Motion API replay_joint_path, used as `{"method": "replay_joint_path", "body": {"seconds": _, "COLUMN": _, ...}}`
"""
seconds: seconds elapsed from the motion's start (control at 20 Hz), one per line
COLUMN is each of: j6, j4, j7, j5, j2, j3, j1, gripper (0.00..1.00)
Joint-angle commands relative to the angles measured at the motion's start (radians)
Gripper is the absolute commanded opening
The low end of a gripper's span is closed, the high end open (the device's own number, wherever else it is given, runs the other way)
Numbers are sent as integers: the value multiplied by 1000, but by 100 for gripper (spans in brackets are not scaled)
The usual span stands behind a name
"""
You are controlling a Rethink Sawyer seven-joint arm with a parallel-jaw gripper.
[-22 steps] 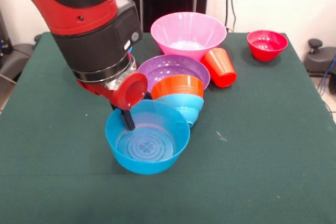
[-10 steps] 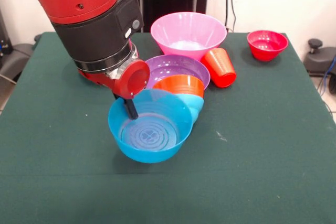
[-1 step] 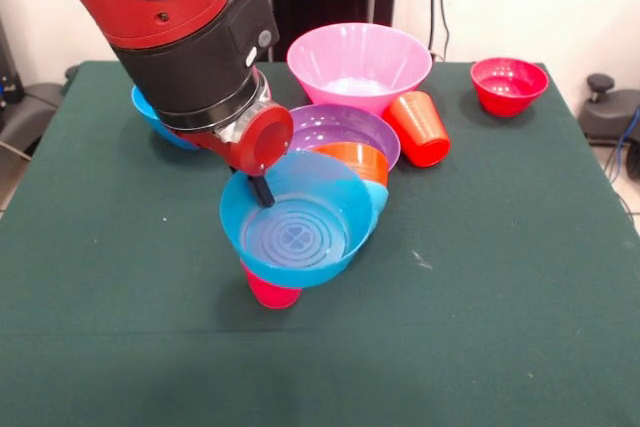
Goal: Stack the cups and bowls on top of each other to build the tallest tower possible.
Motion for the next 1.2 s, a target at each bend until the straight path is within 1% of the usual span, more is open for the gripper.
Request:
{"method": "replay_joint_path", "body": {"seconds": 0.05, "j6": 80, "j4": 133, "j7": -71, "j5": -68, "j2": -11, "j3": 32, "j1": 2, "gripper": 0}}
{"method": "replay_joint_path", "body": {"seconds": 0.3, "j6": 61, "j4": 158, "j7": -81, "j5": -79, "j2": -24, "j3": 28, "j1": -5, "gripper": 0}}
{"method": "replay_joint_path", "body": {"seconds": 1.2, "j6": 10, "j4": 155, "j7": -89, "j5": -118, "j2": -24, "j3": 19, "j1": -40, "gripper": 0}}
